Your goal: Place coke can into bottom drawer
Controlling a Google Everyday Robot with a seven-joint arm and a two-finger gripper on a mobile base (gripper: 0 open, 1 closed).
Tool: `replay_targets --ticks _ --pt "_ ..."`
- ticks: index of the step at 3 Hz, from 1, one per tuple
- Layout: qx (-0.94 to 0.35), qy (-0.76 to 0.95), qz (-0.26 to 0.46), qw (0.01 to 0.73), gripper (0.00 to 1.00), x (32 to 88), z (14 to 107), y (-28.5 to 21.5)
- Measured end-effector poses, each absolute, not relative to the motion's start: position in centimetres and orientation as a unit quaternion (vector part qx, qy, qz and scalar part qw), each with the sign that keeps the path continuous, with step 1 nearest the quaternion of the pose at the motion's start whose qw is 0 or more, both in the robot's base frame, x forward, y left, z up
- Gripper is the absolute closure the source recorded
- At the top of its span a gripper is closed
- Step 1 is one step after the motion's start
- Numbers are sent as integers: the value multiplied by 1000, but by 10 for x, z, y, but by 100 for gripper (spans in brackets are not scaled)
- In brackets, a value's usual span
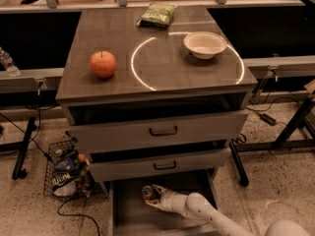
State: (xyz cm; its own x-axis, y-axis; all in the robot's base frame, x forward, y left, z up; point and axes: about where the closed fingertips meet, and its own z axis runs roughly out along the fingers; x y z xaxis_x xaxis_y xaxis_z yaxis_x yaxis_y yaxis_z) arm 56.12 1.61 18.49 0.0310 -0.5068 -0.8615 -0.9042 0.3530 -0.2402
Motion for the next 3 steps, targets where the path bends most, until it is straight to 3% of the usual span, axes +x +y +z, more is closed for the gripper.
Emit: replay_targets --ticks 1,3 --pt "-530 669 202 481 0 559 182 10" --pt "-517 701 182 457 0 550 194 -53"
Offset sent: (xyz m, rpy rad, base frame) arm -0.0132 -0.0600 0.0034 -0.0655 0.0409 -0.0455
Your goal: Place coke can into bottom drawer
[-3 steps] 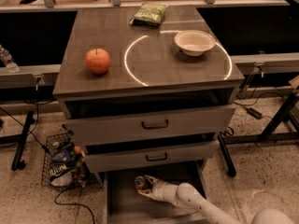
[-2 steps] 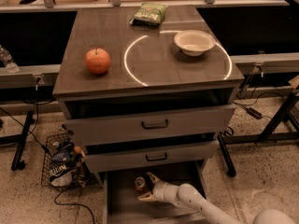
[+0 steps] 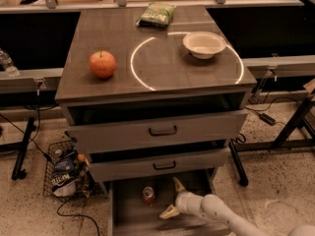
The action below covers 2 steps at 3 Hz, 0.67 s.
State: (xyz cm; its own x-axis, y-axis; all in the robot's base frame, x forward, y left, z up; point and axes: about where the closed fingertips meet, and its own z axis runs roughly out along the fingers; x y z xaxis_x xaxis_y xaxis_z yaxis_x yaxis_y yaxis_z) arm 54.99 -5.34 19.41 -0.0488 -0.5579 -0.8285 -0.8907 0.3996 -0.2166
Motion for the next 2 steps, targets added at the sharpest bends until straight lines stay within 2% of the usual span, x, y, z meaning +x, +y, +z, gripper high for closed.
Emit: replay_targets --ticks 1,2 --pt "-496 729 154 446 17 545 211 -110" --pt "-471 749 110 452 42 541 242 -166"
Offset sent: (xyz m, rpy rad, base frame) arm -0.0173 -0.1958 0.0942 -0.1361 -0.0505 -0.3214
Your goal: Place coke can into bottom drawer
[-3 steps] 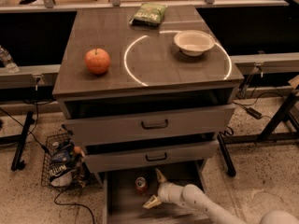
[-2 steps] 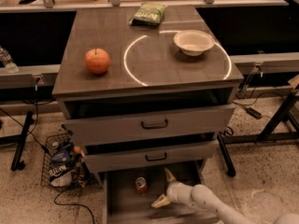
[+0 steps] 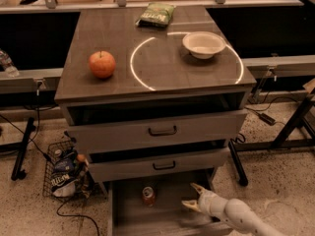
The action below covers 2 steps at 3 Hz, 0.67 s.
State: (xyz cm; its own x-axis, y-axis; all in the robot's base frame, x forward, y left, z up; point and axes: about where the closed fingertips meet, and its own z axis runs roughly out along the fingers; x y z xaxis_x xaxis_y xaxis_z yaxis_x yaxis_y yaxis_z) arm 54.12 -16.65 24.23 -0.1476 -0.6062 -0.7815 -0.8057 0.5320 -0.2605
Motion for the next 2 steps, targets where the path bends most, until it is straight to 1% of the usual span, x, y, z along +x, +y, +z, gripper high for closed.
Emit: replay_targets --ticks 1,2 --pt "-453 745 54 487 72 541 315 -216" --pt "-458 727 13 512 95 543 379 -236"
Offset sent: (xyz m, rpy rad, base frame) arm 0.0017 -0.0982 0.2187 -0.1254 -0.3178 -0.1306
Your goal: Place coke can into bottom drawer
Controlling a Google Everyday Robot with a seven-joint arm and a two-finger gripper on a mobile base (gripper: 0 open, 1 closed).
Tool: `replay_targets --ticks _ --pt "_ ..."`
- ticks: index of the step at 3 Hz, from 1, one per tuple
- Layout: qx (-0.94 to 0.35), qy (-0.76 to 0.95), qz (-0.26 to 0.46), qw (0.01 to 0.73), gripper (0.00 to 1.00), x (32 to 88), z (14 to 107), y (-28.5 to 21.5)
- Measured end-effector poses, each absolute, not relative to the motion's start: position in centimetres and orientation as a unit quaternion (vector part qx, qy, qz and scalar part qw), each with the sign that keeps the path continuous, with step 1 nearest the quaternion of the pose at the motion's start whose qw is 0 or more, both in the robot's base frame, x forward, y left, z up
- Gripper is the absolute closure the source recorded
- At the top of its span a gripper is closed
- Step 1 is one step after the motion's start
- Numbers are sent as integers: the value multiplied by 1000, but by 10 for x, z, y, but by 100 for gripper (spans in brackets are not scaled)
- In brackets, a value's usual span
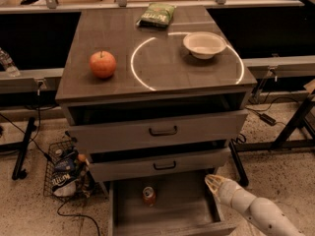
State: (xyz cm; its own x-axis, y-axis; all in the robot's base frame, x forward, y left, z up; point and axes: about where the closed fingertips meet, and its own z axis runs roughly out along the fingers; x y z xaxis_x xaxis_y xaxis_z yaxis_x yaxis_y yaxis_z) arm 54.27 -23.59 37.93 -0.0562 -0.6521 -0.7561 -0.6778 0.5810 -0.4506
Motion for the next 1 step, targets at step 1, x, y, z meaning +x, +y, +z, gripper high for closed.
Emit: replay_targets --ticks 1 --pt "-458 725 10 514 100 543 384 -237"
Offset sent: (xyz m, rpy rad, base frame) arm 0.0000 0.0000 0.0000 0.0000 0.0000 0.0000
